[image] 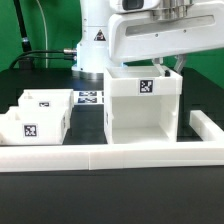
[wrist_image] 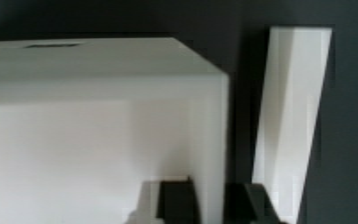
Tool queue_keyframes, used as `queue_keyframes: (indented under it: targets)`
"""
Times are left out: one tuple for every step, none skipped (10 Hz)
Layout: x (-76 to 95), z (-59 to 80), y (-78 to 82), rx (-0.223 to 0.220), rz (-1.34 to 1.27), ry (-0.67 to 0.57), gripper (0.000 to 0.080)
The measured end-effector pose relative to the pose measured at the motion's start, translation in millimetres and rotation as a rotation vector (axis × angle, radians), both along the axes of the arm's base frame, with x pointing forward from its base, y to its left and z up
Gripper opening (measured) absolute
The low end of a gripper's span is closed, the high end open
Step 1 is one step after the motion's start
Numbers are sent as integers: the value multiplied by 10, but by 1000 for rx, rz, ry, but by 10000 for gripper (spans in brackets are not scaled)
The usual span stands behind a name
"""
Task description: Assemble drawer
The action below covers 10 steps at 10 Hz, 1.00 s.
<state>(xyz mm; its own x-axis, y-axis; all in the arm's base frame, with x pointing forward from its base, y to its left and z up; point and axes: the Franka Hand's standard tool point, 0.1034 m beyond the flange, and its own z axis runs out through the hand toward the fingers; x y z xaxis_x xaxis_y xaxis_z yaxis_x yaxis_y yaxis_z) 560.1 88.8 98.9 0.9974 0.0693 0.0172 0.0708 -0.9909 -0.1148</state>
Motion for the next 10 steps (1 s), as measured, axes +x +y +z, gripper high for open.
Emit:
queue_keyframes:
  targets:
    - [0,9,-1,0,-10,0,42]
    - [9,14,0,0,-26,-2,42]
    - [12,15,-1,0,-30,-2,42]
    - [22,21,4,3,-83,-1,42]
    - [26,23,12,5,-160,6,42]
    - [28,25,16,6,-210,11,42]
    - [31,26,21,7,-264,16,42]
    - [32,24,29,9,-346,25,42]
    - [25,-1,44,8,-508,48,42]
    - [71,-3,54,9,-620,62,42]
